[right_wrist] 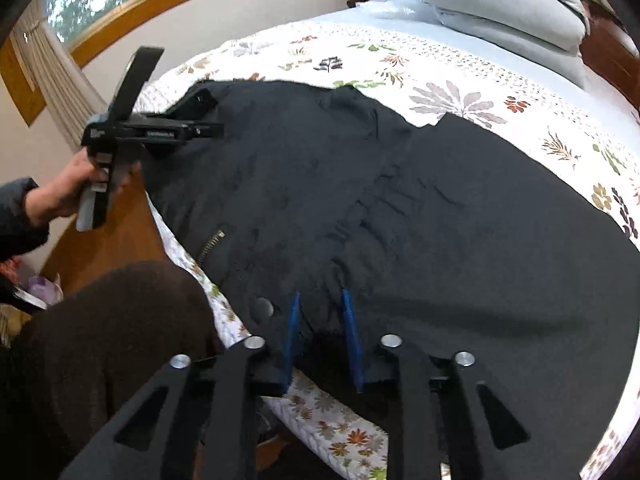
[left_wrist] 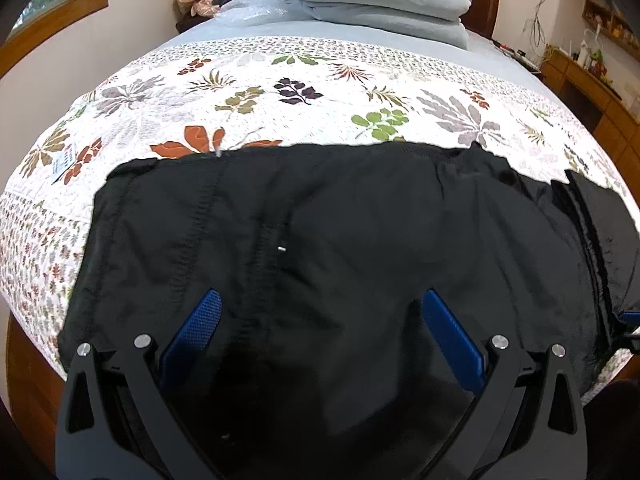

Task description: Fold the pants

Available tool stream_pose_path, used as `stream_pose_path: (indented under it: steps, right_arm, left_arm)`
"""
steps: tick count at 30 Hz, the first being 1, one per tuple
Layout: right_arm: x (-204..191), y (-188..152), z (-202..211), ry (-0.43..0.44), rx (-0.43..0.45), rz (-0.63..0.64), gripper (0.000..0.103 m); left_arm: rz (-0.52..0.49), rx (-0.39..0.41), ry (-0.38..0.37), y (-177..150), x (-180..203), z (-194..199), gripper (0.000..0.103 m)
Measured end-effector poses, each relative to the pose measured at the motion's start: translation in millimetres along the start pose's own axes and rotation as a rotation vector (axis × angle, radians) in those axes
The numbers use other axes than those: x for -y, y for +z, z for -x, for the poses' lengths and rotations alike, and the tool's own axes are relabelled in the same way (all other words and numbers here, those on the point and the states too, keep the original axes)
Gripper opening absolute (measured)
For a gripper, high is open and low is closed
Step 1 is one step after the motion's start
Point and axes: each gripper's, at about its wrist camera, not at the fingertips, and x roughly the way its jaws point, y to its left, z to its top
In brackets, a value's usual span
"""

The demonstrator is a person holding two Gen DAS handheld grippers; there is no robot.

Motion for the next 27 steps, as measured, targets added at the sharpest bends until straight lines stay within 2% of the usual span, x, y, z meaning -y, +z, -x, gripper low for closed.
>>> stream_pose_path:
  steps: [1, 4, 7, 10, 13, 15, 17, 21, 23, 27]
  right_arm:
    - [-2, 0, 5, 0.005, 0.012, 0.004, 0.035]
    - [-5, 0, 23, 0.022, 0.061, -0.020, 0.036]
    - [2, 2, 37, 0.030, 0.104, -0.081, 0.036]
    - [12, 3, 46, 0.018, 0.123, -0.120, 0.036]
    - [21, 4, 53, -0.001, 0.137, -0.153, 0.037]
    - [25, 4, 55, -0.007, 0.145, -0.175, 0.037]
    - [27, 3, 57, -0.007, 0.148, -0.190, 0.037]
    - [25, 4, 55, -0.026, 0.141, -0.190, 0.037]
    - [24, 5, 55, -0.026, 0.138, -0.187, 0.037]
    - [20, 6, 49, -0.042, 0.124, -0.168, 0.040]
  left_arm:
    - [0.001, 0.016, 0.001, 2, -4, 9, 0.101]
    - [0.028, 0.056, 0.016, 4, -23, 33, 0.101]
    - [0.142, 0.053, -0.004, 3, -65, 57, 0.101]
    - [0.321, 0.036, -0.042, -5, -118, 72, 0.101]
    - [0.449, 0.046, -0.123, -13, -160, 76, 0.101]
    - [0.538, 0.035, -0.219, -17, -180, 70, 0.101]
    - [0.609, 0.002, -0.341, -18, -194, 56, 0.101]
    - [0.721, -0.093, -0.489, -21, -204, 25, 0.101]
    - [0.769, -0.132, -0.495, -25, -210, 15, 0.101]
    - [0.798, -0.174, -0.519, -33, -211, 1, 0.101]
